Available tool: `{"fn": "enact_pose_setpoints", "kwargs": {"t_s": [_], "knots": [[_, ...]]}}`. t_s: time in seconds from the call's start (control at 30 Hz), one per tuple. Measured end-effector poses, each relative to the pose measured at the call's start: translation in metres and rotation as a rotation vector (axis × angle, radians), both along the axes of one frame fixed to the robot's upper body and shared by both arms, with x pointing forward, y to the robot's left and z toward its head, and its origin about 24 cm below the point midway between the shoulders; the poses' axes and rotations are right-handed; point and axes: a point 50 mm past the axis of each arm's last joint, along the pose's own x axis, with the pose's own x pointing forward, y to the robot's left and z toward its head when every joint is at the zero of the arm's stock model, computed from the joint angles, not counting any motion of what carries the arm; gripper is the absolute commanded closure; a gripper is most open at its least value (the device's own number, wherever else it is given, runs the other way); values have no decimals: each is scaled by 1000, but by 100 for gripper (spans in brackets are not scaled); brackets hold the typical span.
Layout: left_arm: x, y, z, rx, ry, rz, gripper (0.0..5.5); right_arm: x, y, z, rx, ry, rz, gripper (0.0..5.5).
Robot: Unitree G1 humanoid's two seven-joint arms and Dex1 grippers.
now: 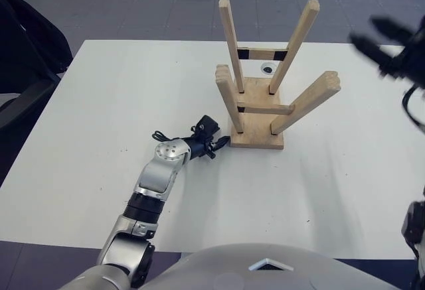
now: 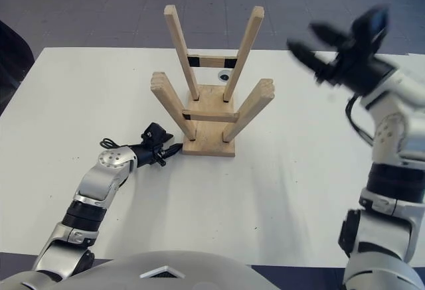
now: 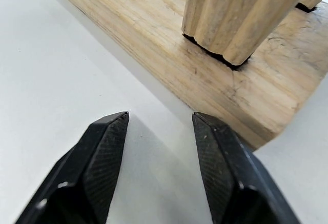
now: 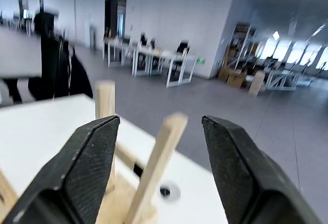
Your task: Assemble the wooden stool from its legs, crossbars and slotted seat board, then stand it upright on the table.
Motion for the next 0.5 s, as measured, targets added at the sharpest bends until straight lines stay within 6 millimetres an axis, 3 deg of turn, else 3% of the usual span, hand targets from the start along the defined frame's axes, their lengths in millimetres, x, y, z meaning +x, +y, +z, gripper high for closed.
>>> {"fn": "enact_pose_setpoints", "kwargs": {"t_s": [0.07, 0.17, 0.2, 0.5], "knots": [[0, 1, 0, 2, 1, 1, 317, -9, 25, 15, 75, -17, 86, 323], [0, 1, 0, 3, -1, 2, 317, -27, 71, 10, 45, 51, 288, 323], [0, 2, 0, 3, -1, 2, 317, -32, 78, 7, 27, 67, 318, 323], [-2, 4, -1, 0, -3, 14, 317, -29, 83, -11, 7, 139, 321, 323]]}}
